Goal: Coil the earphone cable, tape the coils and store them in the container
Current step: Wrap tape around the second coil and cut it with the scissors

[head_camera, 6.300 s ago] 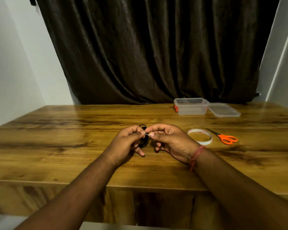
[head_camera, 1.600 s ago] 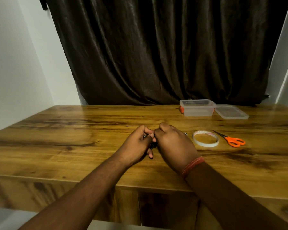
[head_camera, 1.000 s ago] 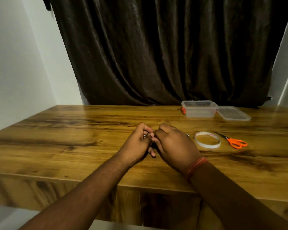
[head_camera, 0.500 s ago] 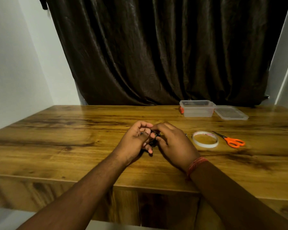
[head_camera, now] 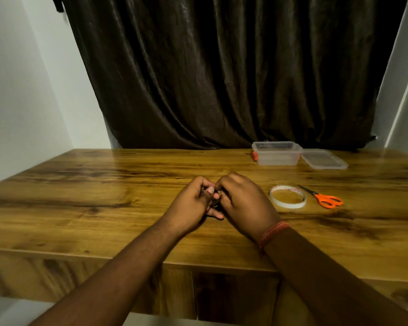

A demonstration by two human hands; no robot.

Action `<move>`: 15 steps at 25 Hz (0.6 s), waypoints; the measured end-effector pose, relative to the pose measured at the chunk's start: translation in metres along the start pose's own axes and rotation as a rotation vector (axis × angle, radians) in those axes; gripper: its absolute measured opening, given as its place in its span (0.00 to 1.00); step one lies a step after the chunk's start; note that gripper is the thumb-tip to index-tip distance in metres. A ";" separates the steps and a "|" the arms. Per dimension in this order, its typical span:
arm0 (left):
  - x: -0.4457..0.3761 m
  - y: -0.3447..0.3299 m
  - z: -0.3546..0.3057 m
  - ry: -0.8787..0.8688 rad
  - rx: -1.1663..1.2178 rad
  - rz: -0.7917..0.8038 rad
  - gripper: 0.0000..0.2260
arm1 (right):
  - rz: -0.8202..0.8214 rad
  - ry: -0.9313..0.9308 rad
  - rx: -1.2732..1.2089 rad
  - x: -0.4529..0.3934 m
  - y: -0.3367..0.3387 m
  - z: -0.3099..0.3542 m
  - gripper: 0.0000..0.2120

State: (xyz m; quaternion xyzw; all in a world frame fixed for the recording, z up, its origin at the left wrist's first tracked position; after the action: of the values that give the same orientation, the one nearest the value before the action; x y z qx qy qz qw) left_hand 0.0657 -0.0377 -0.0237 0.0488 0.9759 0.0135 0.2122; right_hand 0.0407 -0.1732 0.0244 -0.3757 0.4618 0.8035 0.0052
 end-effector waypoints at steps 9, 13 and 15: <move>0.003 -0.004 -0.007 -0.030 -0.030 0.077 0.03 | -0.007 -0.014 -0.047 -0.001 0.000 -0.004 0.02; 0.002 -0.001 -0.006 -0.058 -0.123 0.053 0.04 | -0.003 -0.010 -0.100 0.001 0.001 -0.003 0.04; 0.003 0.000 -0.007 -0.059 -0.149 0.051 0.06 | -0.003 0.001 -0.086 0.001 0.001 -0.003 0.05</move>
State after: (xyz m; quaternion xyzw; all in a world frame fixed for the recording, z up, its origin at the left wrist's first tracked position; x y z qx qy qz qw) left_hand 0.0605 -0.0378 -0.0185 0.0583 0.9640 0.0900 0.2433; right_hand 0.0417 -0.1763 0.0238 -0.3766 0.4261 0.8225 -0.0100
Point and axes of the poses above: each hand's wrist, its own x-axis away from the middle knuckle, its own y-axis out of the back of the hand, z = x × y, the point moved 5 cm from there along -x, towards the middle knuckle, and after that the axes turned 9 degrees about -y, right-handed, at the moved point
